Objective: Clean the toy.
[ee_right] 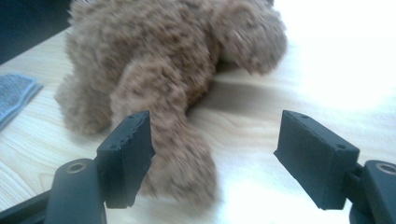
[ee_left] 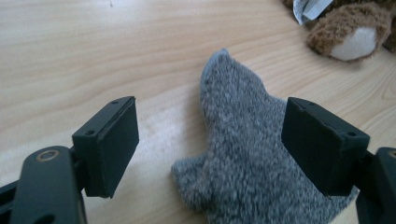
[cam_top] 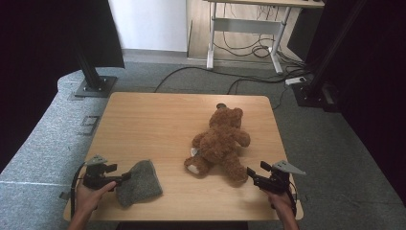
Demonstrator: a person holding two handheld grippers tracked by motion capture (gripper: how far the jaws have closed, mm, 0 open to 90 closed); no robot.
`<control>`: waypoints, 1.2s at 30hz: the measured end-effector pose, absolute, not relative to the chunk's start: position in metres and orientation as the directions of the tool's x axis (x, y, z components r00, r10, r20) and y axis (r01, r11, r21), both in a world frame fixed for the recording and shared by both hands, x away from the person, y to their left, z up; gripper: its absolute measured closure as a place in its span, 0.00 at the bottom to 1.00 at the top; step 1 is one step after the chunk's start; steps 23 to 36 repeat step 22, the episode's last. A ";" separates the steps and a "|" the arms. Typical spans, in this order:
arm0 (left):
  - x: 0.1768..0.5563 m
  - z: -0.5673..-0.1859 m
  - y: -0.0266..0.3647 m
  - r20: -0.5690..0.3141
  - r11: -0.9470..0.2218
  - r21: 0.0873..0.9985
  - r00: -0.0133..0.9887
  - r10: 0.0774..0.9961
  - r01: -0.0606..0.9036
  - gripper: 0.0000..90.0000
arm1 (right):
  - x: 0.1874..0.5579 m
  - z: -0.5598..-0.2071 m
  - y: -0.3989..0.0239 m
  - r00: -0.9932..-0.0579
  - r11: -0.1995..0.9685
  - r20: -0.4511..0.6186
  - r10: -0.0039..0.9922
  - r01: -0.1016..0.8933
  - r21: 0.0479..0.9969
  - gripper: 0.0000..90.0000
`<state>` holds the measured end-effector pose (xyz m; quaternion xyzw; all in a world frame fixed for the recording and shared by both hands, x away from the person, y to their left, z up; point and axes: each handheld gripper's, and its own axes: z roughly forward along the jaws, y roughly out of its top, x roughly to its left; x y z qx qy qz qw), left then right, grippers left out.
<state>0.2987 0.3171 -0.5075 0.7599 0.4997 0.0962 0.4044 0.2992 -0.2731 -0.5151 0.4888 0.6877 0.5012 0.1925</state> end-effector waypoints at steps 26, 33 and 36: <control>0.292 -0.513 0.328 -0.246 -0.170 0.712 0.470 0.848 0.681 0.23 | 0.300 -0.534 -0.270 -0.452 0.061 0.210 0.867 0.514 0.856 0.30; 0.292 -0.513 0.328 -0.246 -0.170 0.712 0.470 0.848 0.681 0.23 | 0.300 -0.534 -0.270 -0.452 0.061 0.210 0.867 0.514 0.856 0.30; 0.292 -0.513 0.328 -0.246 -0.170 0.712 0.470 0.848 0.681 0.23 | 0.300 -0.534 -0.270 -0.452 0.061 0.210 0.867 0.514 0.856 0.30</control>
